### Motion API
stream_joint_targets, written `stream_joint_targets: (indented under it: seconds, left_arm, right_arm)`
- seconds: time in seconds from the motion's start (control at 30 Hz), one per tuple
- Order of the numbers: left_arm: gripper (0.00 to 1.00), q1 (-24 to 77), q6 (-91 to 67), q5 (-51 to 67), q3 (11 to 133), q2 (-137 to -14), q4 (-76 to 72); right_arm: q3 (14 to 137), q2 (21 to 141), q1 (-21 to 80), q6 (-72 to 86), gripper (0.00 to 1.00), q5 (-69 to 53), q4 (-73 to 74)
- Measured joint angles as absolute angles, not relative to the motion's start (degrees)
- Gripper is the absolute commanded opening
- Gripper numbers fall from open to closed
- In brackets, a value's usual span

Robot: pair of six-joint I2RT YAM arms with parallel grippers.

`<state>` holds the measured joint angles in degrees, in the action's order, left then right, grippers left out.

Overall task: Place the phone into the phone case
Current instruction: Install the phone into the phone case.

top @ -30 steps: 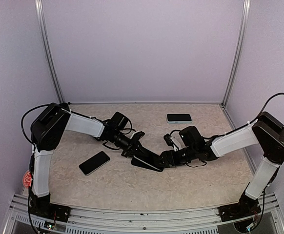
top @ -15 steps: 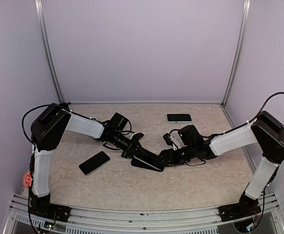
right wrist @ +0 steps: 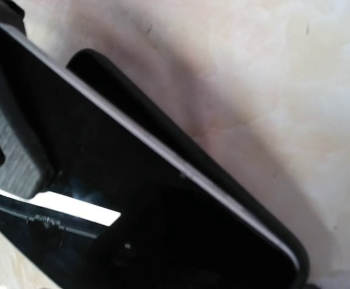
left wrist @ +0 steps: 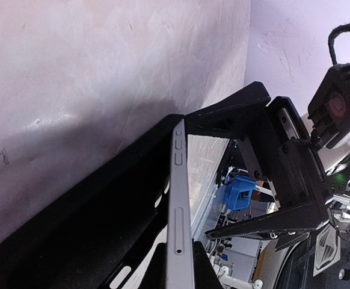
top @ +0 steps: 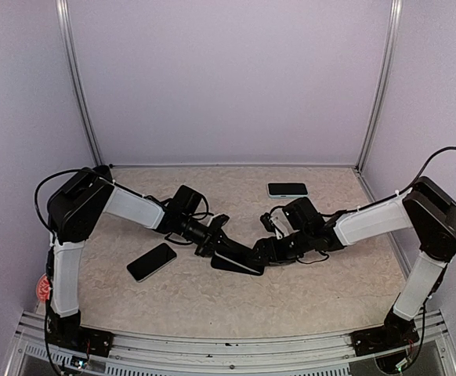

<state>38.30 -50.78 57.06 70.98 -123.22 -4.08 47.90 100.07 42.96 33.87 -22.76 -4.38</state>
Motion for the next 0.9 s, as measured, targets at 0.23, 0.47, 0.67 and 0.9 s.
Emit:
stream_joint_targets:
  seconds: [0.23,0.47,0.67,0.9]
  left_arm:
    - [0.0,39.4,-54.3,53.6,67.0,-122.4,-13.6]
    - [0.0,41.0,-58.7,49.1,64.6,-122.4,-23.1]
    - [0.0,41.2,-60.5,47.0,64.5,-122.4,-27.9]
    - [0.0,41.2,-61.8,46.5,64.4,-122.4,-31.0]
  right_arm:
    - [48.8,100.0,40.6,32.3,0.89,-23.6,-2.4]
    - [48.4,96.0,36.3,30.6,0.9,-24.1,-2.6]
    - [46.8,94.1,33.6,30.1,0.9,-24.5,-3.5]
    - [45.8,94.1,33.0,30.0,0.9,-24.9,-3.7]
